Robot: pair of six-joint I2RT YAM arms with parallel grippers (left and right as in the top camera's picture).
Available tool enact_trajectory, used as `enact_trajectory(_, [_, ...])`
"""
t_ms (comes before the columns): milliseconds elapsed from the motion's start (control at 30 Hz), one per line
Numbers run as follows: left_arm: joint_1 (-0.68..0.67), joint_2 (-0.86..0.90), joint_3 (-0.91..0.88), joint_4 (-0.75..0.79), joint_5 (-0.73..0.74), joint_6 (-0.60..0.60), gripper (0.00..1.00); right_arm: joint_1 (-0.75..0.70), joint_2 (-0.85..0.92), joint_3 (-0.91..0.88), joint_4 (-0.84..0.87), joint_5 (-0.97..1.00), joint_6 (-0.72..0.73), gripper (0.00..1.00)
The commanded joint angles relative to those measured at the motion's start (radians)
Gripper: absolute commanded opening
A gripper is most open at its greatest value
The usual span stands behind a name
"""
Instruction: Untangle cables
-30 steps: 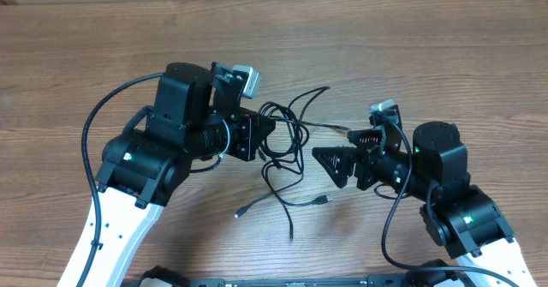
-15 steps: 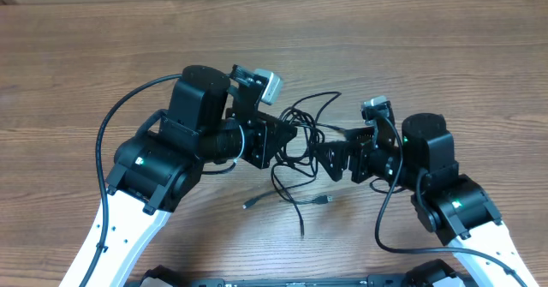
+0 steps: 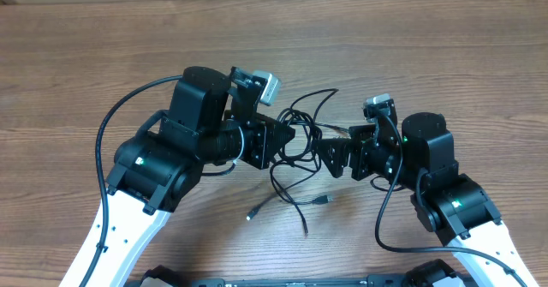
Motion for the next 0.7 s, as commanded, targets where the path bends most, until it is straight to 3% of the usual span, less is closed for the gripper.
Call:
enact_trajectory(0, [-0.003, 0.002, 0.014, -0.008, 0.006, -0.016, 0.04, -0.002, -0.002, 0.006, 0.018, 0.03, -0.008, 1.0])
enact_trajectory(233, [-0.003, 0.002, 0.014, -0.02, -0.044, -0.016, 0.04, -0.002, -0.008, 0.007, 0.043, 0.002, -0.008, 1.0])
enact_trajectory(667, [-0.004, 0.002, 0.014, -0.016, 0.095, 0.007, 0.04, -0.002, -0.007, 0.007, 0.045, 0.04, -0.008, 1.0])
